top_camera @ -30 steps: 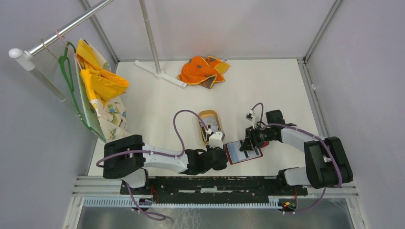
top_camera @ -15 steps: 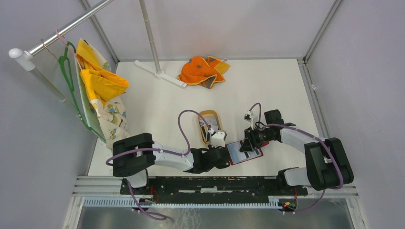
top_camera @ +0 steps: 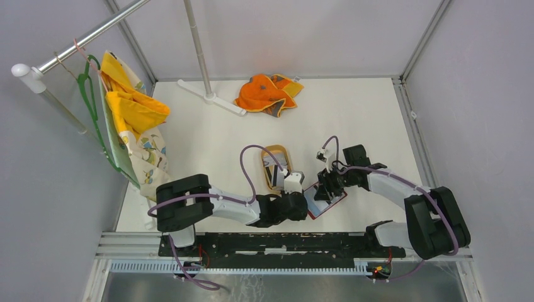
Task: Put the credit cards into the card holder
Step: Insert the credit card into the card holder.
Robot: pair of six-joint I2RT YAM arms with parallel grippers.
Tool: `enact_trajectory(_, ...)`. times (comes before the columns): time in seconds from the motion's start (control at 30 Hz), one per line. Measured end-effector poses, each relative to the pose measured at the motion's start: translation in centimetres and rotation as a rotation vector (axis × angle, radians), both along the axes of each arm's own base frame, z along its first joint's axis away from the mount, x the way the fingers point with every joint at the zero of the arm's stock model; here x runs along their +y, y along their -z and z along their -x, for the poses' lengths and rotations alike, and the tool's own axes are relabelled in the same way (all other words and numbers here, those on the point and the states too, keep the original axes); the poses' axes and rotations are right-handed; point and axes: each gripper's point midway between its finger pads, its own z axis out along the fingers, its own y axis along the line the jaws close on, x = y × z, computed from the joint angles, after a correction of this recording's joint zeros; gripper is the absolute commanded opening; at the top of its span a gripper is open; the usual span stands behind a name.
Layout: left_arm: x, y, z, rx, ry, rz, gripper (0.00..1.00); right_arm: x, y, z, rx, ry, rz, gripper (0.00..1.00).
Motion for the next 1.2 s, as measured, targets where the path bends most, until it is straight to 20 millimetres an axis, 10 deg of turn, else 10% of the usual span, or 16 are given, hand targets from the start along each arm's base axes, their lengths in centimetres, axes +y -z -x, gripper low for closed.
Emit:
enact_trajectory(0.9,-0.2,0.0,-1.7,0.007,-0.029,0.039,0.17,-1.0,-0.8,-1.5,-0.087,-0.133,0.102,0.70)
enact_trajectory(1.2,0.2,0.0,-2.7,-0.003,-0.022,0.029,0.16,-2.1,-0.6,-2.6,-0.130,-0.127,0.183,0.52)
